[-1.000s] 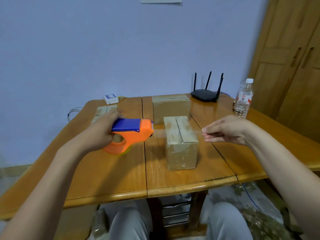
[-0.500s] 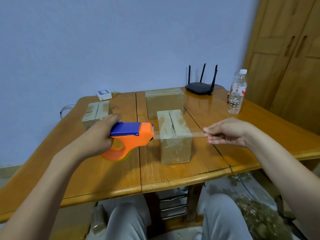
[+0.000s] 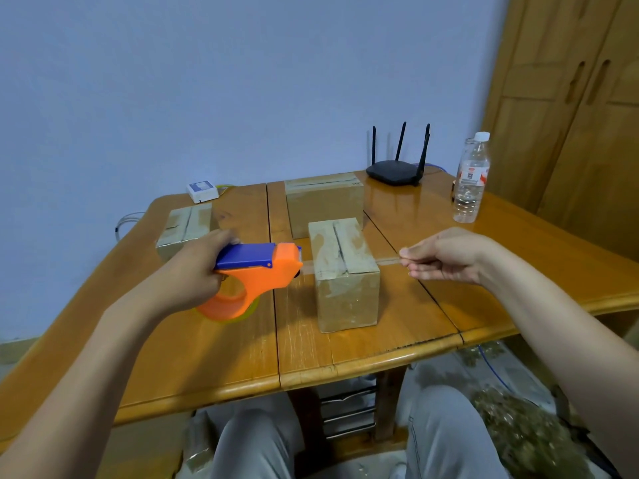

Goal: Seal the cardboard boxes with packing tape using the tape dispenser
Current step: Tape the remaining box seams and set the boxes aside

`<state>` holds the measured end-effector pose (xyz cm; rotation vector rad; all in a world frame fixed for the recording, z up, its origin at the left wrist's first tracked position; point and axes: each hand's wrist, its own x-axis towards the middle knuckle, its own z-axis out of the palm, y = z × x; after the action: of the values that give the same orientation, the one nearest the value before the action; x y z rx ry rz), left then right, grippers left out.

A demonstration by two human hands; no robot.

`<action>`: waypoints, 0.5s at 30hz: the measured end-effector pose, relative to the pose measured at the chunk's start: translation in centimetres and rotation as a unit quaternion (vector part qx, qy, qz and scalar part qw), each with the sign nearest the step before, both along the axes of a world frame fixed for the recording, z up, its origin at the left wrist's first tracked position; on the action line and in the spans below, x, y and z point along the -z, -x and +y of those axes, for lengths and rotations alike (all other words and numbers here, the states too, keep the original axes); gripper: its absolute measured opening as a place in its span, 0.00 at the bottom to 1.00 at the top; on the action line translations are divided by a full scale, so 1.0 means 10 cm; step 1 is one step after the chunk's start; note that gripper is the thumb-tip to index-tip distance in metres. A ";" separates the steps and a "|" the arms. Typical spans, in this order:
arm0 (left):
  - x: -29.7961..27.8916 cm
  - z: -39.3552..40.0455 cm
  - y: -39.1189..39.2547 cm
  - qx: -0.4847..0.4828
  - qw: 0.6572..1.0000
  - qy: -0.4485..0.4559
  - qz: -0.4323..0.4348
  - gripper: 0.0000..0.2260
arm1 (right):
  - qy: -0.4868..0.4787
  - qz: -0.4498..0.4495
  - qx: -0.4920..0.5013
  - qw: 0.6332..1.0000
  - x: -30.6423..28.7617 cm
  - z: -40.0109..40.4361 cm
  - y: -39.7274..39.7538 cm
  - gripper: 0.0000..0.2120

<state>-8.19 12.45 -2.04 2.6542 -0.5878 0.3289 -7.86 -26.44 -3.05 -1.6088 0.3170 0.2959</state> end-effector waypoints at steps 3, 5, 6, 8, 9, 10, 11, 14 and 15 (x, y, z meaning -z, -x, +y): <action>0.06 0.02 -0.03 0.003 1.000 -0.004 0.008 0.21 | -0.003 0.004 -0.001 1.000 0.05 -0.01 0.01 0.10; 0.10 0.04 -0.04 0.002 1.000 -0.005 0.012 0.21 | -0.004 0.002 -0.001 1.000 0.08 -0.01 0.01 0.10; 0.11 0.05 -0.05 0.003 1.000 -0.005 0.015 0.21 | -0.004 0.001 -0.001 1.000 0.08 0.00 0.01 0.10; 0.13 0.06 -0.05 0.005 1.000 -0.004 0.020 0.21 | -0.003 0.001 -0.002 1.000 0.09 0.01 0.01 0.11; 0.14 0.07 -0.05 0.007 1.000 -0.002 0.022 0.20 | -0.003 0.001 -0.002 1.000 0.09 0.01 0.01 0.11; 0.15 0.07 -0.05 0.009 1.000 -0.002 0.023 0.20 | -0.003 0.001 -0.002 1.000 0.10 0.01 0.02 0.11; 0.16 0.07 -0.04 0.011 1.000 -0.001 0.023 0.20 | -0.004 0.002 -0.001 1.000 0.11 0.01 0.02 0.11; 0.18 0.07 -0.03 0.016 1.000 0.001 0.027 0.19 | -0.004 0.013 -0.006 1.000 0.16 0.02 0.03 0.12; 0.18 0.07 -0.03 0.018 0.999 0.001 0.030 0.19 | -0.004 0.017 -0.007 1.000 0.17 0.02 0.03 0.13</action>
<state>-7.89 13.14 -3.86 2.6393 -0.6143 0.2371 -8.21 -26.22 -4.78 -1.5996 0.3299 0.3362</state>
